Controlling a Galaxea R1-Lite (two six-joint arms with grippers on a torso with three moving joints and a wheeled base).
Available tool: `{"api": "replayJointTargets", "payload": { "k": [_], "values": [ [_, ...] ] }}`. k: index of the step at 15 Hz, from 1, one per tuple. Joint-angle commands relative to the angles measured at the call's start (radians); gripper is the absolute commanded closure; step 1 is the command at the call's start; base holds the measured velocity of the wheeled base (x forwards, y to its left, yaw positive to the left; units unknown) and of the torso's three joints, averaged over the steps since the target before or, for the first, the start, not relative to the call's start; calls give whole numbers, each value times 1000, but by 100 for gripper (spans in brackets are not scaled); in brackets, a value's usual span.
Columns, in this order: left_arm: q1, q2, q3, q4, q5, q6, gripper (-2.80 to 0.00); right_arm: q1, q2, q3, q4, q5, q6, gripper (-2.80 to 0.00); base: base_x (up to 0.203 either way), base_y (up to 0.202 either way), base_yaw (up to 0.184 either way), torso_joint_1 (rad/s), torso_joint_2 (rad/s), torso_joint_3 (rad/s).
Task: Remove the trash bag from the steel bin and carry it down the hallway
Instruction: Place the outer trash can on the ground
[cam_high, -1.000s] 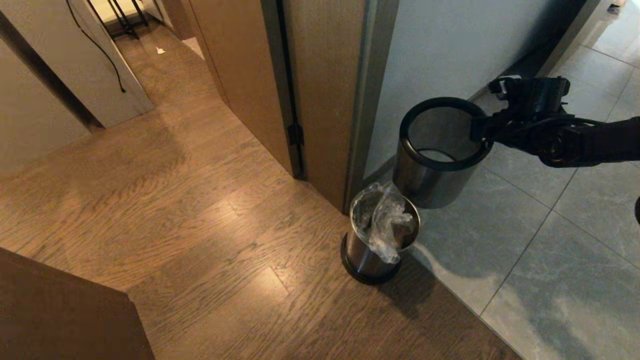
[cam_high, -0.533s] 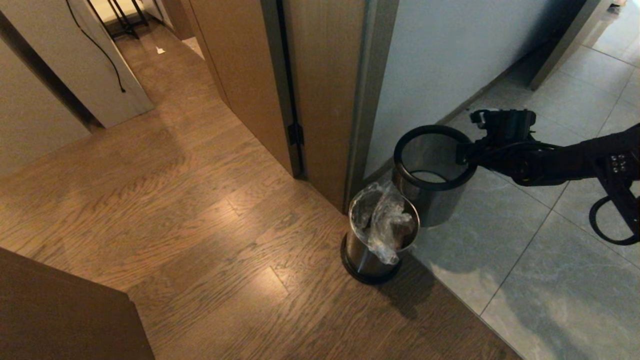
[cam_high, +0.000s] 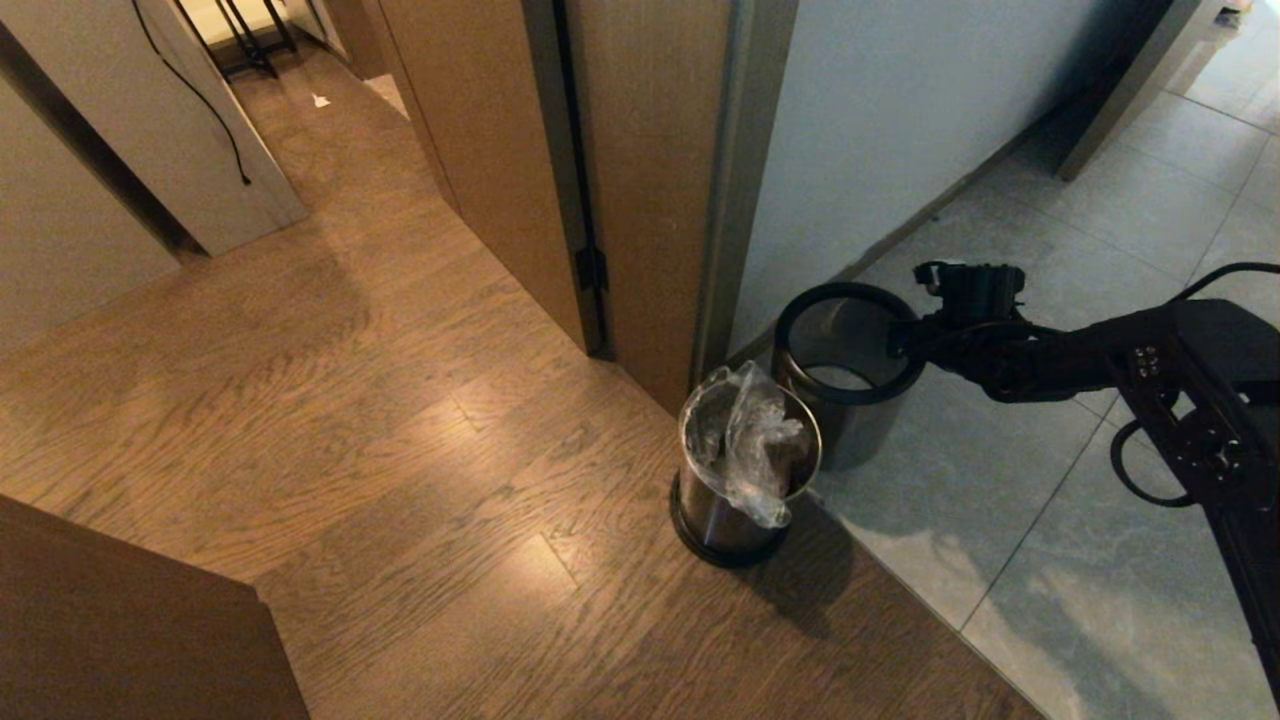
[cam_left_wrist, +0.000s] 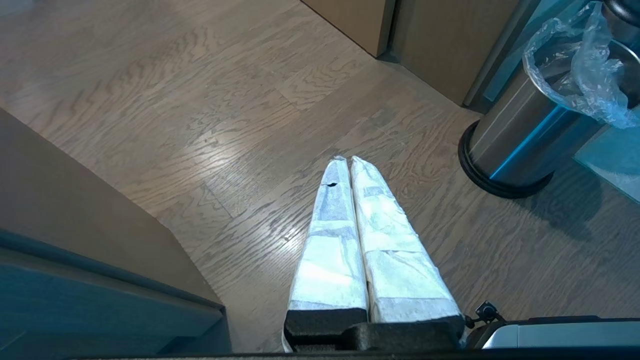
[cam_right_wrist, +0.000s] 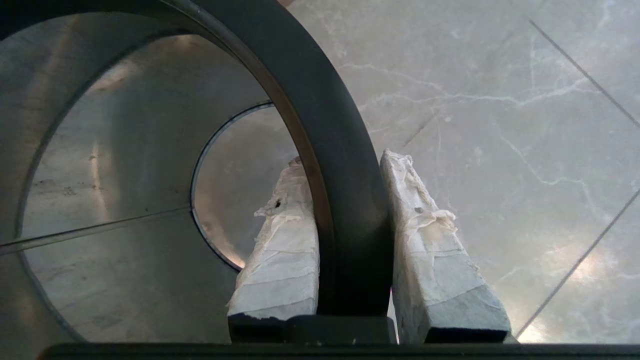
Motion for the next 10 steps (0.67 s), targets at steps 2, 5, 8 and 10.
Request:
{"api": "replayJointTargets", "payload": {
  "k": [2, 5, 8, 10],
  "values": [
    [0, 0, 0, 0, 1, 0, 0, -1, 94, -60, -5, -1, 0, 0, 0, 0, 0, 0, 0, 0],
    [0, 0, 0, 0, 0, 0, 0, -6, 131, -76, -32, -1, 0, 0, 0, 0, 0, 0, 0, 0],
    [0, 0, 0, 0, 1, 0, 0, -6, 163, -82, -47, 6, 2, 0, 0, 0, 0, 0, 0, 0],
    [0, 0, 0, 0, 0, 0, 0, -5, 182, -83, -68, 7, 1, 0, 0, 0, 0, 0, 0, 0]
  ]
}}
